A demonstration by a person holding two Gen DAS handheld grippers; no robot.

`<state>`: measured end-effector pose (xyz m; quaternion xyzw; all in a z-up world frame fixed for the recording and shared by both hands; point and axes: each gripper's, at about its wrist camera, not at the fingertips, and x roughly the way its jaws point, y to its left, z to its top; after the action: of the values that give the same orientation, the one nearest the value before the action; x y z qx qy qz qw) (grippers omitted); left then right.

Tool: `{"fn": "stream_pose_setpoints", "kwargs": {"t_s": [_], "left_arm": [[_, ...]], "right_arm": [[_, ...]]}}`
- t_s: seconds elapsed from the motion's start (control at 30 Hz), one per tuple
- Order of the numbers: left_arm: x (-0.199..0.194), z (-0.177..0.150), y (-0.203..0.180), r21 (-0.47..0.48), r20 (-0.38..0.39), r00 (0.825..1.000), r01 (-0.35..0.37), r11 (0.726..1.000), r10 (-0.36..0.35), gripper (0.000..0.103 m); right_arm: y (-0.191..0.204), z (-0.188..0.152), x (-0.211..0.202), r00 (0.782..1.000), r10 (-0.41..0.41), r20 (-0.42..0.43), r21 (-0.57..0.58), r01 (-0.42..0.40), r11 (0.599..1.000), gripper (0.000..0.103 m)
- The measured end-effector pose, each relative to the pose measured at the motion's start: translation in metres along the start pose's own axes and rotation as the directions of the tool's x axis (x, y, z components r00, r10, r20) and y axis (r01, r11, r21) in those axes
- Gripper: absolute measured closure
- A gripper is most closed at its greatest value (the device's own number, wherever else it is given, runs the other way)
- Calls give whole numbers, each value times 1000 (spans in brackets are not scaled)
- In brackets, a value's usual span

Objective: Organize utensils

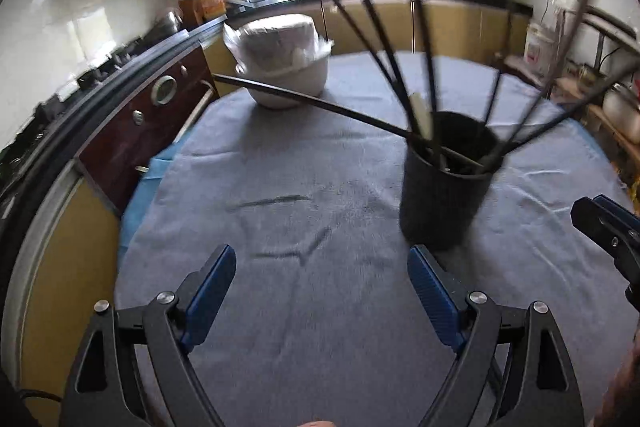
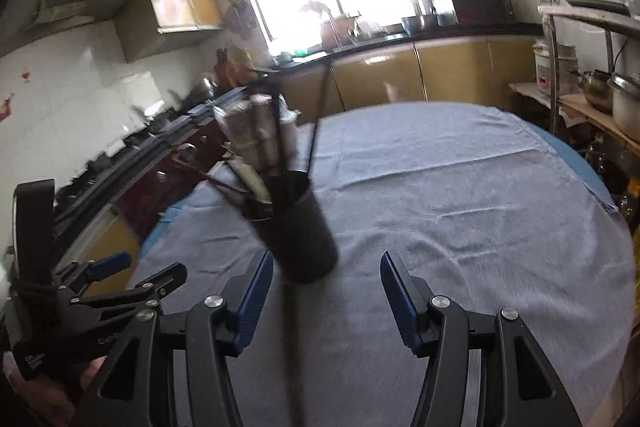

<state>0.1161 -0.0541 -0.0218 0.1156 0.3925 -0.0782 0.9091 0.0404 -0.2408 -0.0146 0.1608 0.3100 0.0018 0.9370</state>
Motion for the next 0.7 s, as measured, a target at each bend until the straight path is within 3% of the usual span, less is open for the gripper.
{"fn": "stream_pose_setpoints", "kwargs": {"t_s": [0.17, 0.3, 0.4, 0.6, 0.7], "left_arm": [[31, 20, 5, -55, -100, 995, -9, 998, 3, 15], [29, 12, 6, -45, -107, 993, -51, 998, 46, 15], [23, 2, 7, -74, -110, 994, -31, 997, 22, 15], [-48, -24, -3, -75, 7, 996, -85, 994, 86, 15], [-111, -37, -4, -80, 49, 997, -51, 995, 55, 15]], "right_arm": [[6, 25, 35, 996, -14, -84, -43, 10, 999, 44], [15, 27, 41, 992, -11, -122, -68, 3, 998, 44], [17, 14, 35, 993, -17, -116, -58, 11, 998, 44], [32, -12, -26, 996, -79, 32, -62, 81, 995, 44], [39, -17, -78, 995, -97, 37, -13, 98, 995, 44]]}}
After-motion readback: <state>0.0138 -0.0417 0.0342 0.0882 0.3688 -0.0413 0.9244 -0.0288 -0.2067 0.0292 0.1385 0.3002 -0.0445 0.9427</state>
